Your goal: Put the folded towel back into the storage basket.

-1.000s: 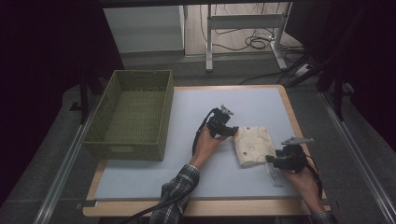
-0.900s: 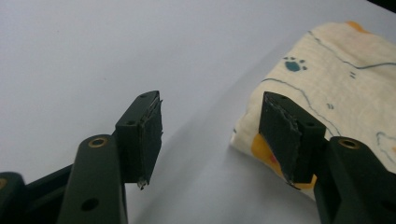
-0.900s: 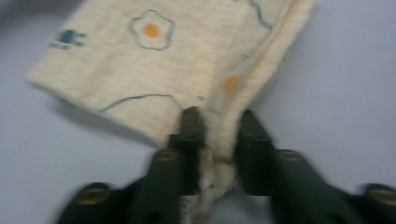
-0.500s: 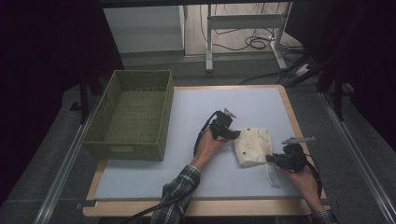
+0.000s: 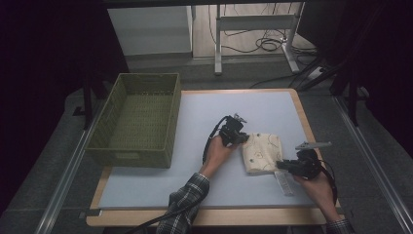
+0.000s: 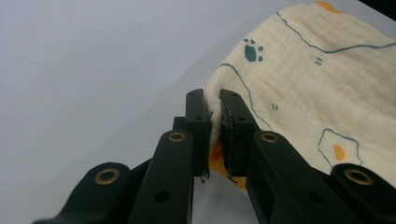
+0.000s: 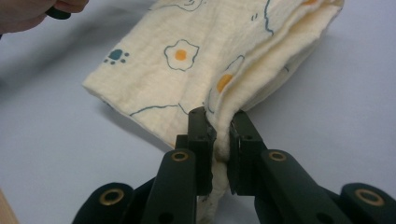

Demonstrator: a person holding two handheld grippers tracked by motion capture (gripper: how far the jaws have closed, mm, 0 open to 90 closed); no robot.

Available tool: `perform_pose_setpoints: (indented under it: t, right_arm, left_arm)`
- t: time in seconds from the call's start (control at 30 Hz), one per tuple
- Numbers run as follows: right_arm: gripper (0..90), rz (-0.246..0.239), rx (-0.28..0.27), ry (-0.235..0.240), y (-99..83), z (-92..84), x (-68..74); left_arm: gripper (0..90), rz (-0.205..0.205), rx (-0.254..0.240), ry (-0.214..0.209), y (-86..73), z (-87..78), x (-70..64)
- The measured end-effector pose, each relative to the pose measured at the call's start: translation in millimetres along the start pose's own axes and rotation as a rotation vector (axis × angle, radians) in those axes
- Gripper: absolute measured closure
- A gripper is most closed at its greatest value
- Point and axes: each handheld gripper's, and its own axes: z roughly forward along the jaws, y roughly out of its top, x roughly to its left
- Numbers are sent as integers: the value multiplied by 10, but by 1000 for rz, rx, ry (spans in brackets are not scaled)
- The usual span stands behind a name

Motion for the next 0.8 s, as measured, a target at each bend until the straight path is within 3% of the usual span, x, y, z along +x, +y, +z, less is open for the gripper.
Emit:
perform_pose_setpoints:
  t: [0.43, 0.8]
  right_arm:
    - [811, -35, -31, 52, 158, 8, 152]
    - [811, -70, -41, 82, 327, 45, 301]
  left_arm:
    - [824, -9, -14, 15, -9, -267, 99]
    - [825, 8, 46, 37, 31, -529, 172]
